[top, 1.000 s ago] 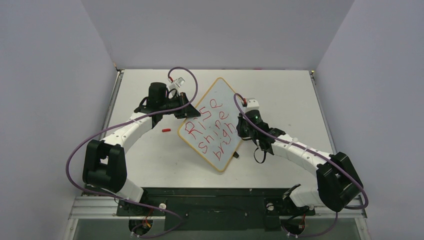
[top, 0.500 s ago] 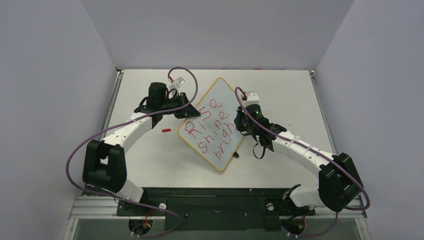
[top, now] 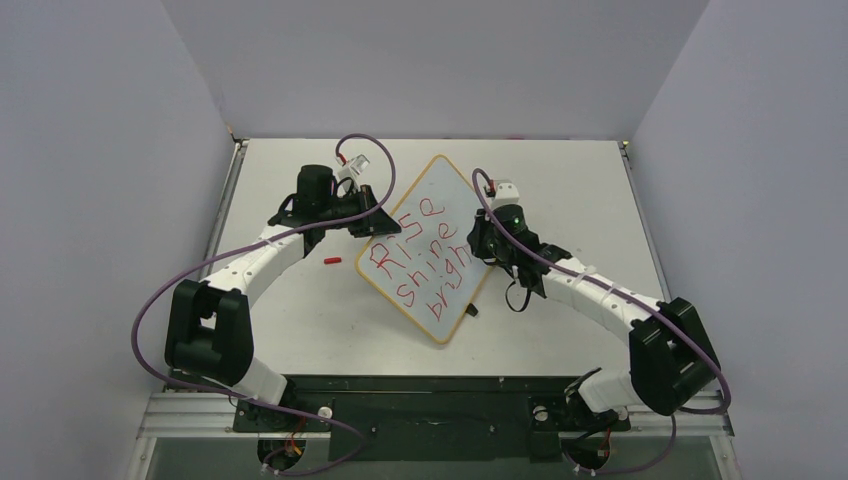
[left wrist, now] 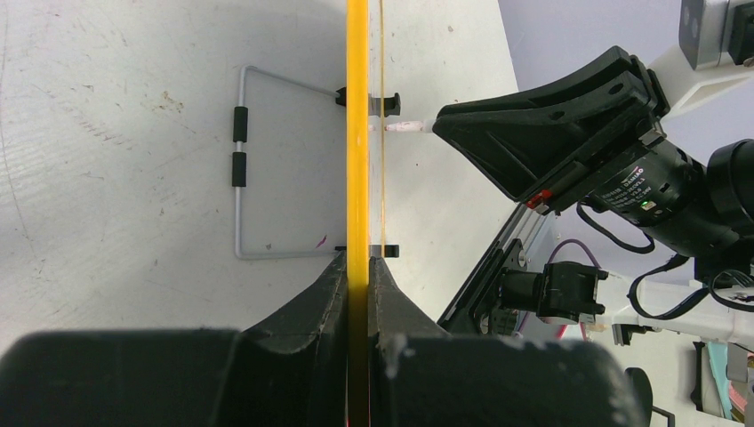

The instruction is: Write a sentence on the whiteboard

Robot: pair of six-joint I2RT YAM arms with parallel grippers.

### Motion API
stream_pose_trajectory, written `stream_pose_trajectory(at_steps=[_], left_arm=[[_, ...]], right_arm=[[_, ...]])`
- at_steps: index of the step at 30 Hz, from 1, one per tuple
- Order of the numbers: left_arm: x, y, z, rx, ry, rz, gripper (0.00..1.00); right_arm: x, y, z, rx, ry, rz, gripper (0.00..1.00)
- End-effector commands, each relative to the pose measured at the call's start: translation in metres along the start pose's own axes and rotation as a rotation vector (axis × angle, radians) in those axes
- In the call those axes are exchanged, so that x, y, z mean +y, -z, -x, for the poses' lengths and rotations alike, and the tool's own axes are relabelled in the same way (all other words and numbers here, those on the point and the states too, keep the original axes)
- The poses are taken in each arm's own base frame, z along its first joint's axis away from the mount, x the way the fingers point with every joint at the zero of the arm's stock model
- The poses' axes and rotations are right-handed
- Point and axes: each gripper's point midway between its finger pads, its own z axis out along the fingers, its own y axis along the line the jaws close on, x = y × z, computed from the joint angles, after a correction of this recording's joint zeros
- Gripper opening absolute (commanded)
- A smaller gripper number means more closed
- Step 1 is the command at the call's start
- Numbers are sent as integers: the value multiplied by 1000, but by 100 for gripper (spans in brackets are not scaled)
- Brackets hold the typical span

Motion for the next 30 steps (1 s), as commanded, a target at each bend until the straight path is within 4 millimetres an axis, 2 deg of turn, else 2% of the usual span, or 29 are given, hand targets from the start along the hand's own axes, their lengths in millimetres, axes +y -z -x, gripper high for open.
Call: stream_pose_trajectory(at_steps=[1, 12, 20, 25, 30], left_arm=[[-25, 11, 25, -90, -123, -59, 0], [-23, 10, 25, -89, -119, -56, 0], [-23, 9, 24, -86, -117, -57, 0], [-23, 8, 25, -87, -114, -58, 0], [-23, 8, 25, -89, -114, -58, 0]], right_arm=[[12, -3, 32, -85, -29, 46, 0], [4, -20, 32, -74, -65, 44, 0], [3, -30, 46, -89, -76, 42, 0], [1, -28, 47, -86, -68, 35, 0], [0, -12, 52, -113, -72, 39, 0]])
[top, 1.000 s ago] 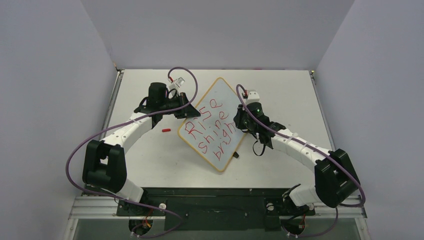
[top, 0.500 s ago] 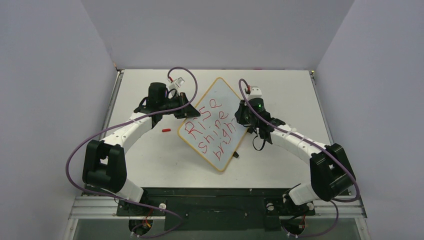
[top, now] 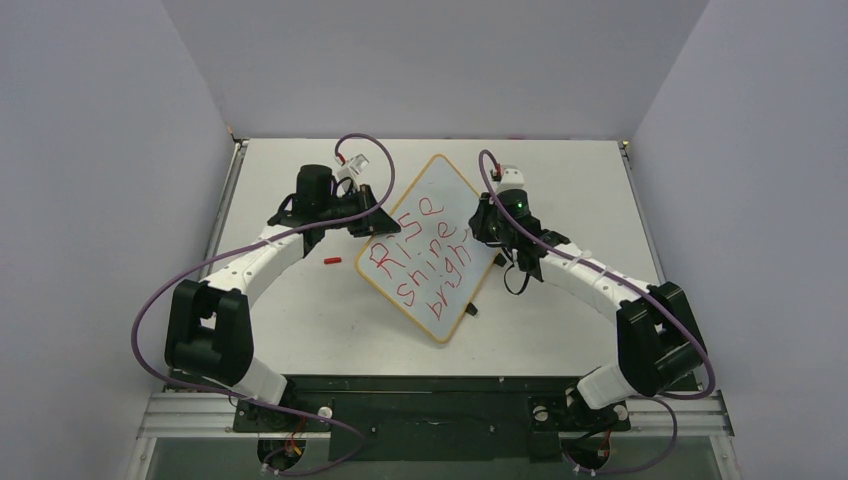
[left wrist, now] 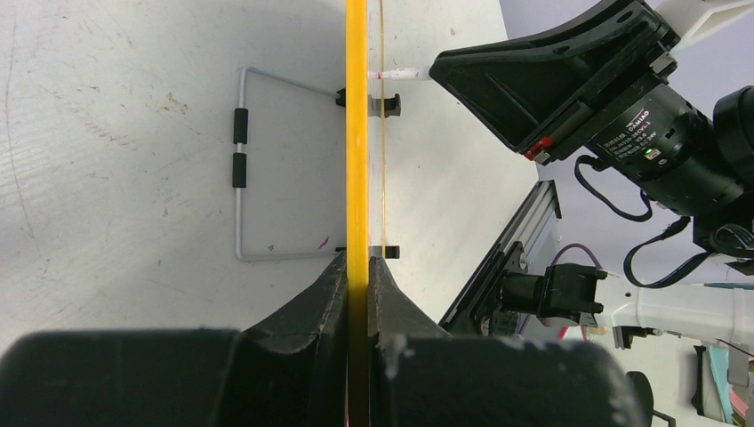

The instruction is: Write a sentence on the whiteboard

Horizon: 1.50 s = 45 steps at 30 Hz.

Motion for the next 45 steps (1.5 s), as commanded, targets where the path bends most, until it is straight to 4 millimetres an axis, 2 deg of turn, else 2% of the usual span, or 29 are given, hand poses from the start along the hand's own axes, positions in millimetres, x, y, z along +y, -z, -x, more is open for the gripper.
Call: stream_pose_trajectory(at_steps=[1, 7, 16, 28, 45], left_arm=[[-24, 8, 24, -87, -115, -61, 0], [-23, 8, 24, -87, -113, -60, 0], [-24, 10, 24, -88, -115, -61, 0], [-24, 10, 24, -89, -117, -58, 0], [-23, 9, 24, -88, -116, -56, 0]], right_arm=[[14, 17, 27, -81, -14, 52, 0], [23, 28, 32, -97, -11, 78, 0], [28, 17, 25, -74, -16, 86, 0], [20, 1, 7, -28, -11, 58, 0], [2, 7, -30, 35, -9, 20, 0]])
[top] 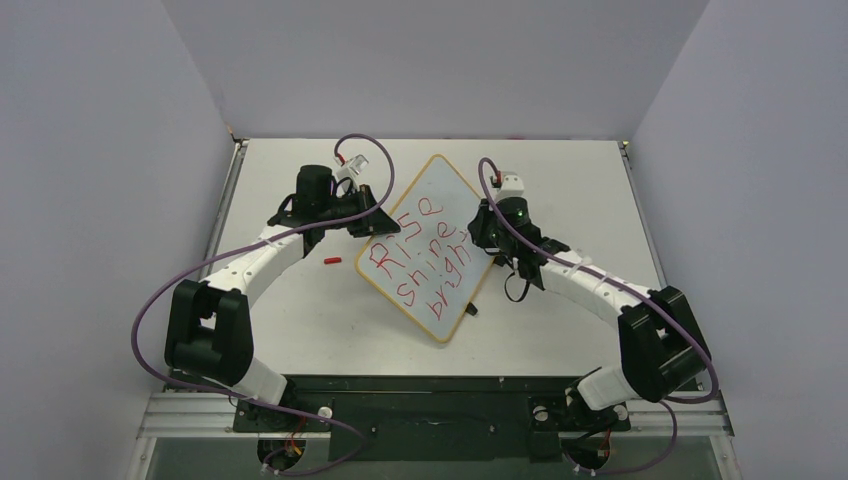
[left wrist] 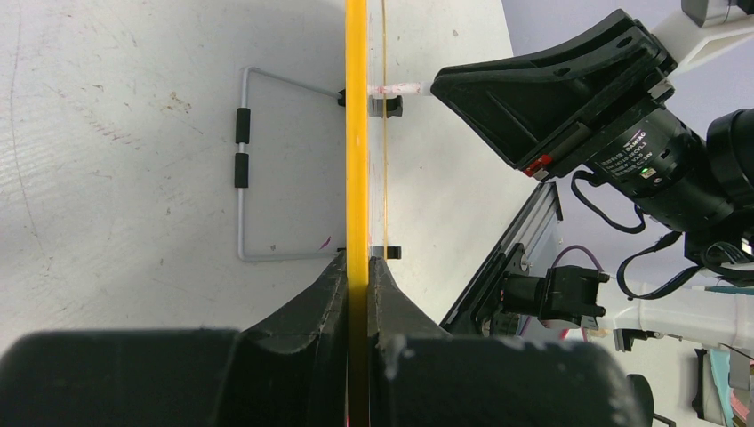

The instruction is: Write a sentence on the whiteboard

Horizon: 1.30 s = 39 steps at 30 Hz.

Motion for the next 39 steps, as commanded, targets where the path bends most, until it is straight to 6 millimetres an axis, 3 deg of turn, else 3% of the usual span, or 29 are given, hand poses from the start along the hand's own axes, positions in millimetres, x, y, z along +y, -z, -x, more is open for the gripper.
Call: stream_pose_trajectory(at_steps=[1, 21, 30, 39], left_arm=[[-24, 9, 24, -85, -117, -62, 0], [-25, 10, 24, -85, -117, -62, 0], [-26, 11, 24, -87, -119, -65, 0], [-26, 11, 24, -86, -120, -64, 0]], right_arm=[[-4, 4, -23, 52, -5, -5, 0], [-23, 21, -59, 104, -18, -42, 0], [-37, 18, -49, 85, -24, -115, 0], [-30, 3, -23, 55, -17, -118, 0]])
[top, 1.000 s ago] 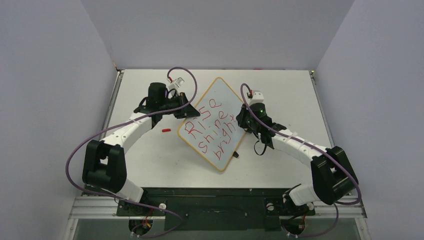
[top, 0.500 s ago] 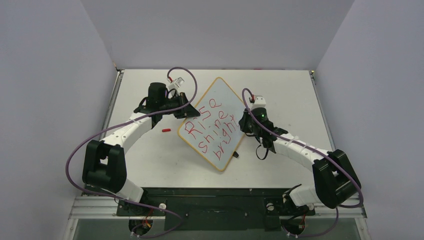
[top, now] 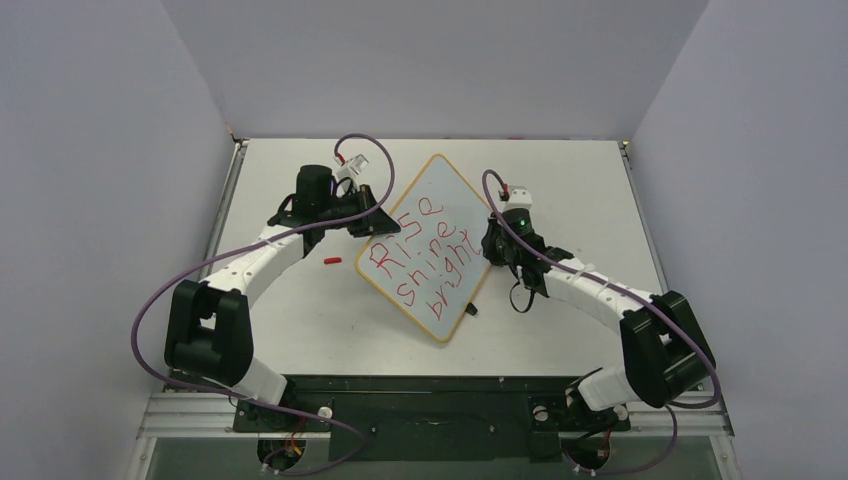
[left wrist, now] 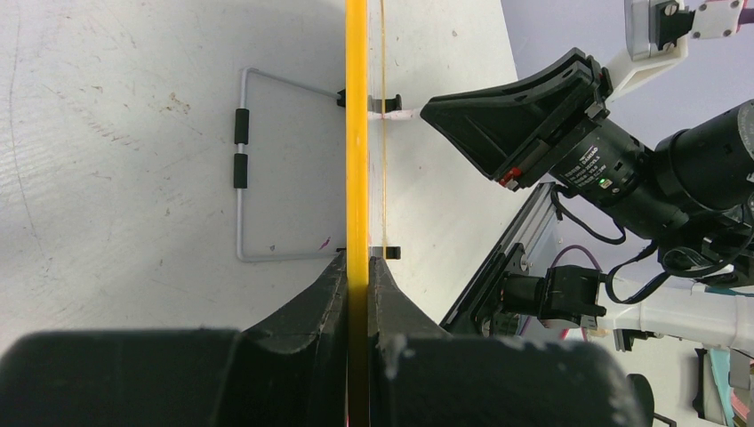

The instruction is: Write a sentence on the whiteboard

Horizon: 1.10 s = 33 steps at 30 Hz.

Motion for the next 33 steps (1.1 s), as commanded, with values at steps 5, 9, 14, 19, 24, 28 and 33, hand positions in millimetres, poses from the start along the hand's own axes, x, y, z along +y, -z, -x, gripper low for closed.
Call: stream_pose_trajectory(at_steps=[5, 9, 14, 19, 24, 28, 33], left_arm=[[-26, 11, 24, -87, -120, -64, 0], [-25, 11, 24, -86, -119, -63, 0], [-25, 11, 25, -88, -120, -59, 0], [-23, 9, 24, -84, -113, -56, 0], [-21, 9, 25, -86, -108, -50, 0], [-19, 8, 25, -85, -103, -40, 0], [-18, 9, 26, -88, -101, -31, 0]], right_arm=[[16, -13, 35, -42, -10, 19, 0], [19, -13, 46, -58, -6, 22, 0], [8, 1, 49, -63, 16, -28, 0], [5, 19, 57, -100, 17, -34, 0], [-7, 25, 52, -108, 13, -74, 0], [-11, 17, 42, -89, 0, -89, 0], [-13, 6, 35, -79, -23, -95, 0]])
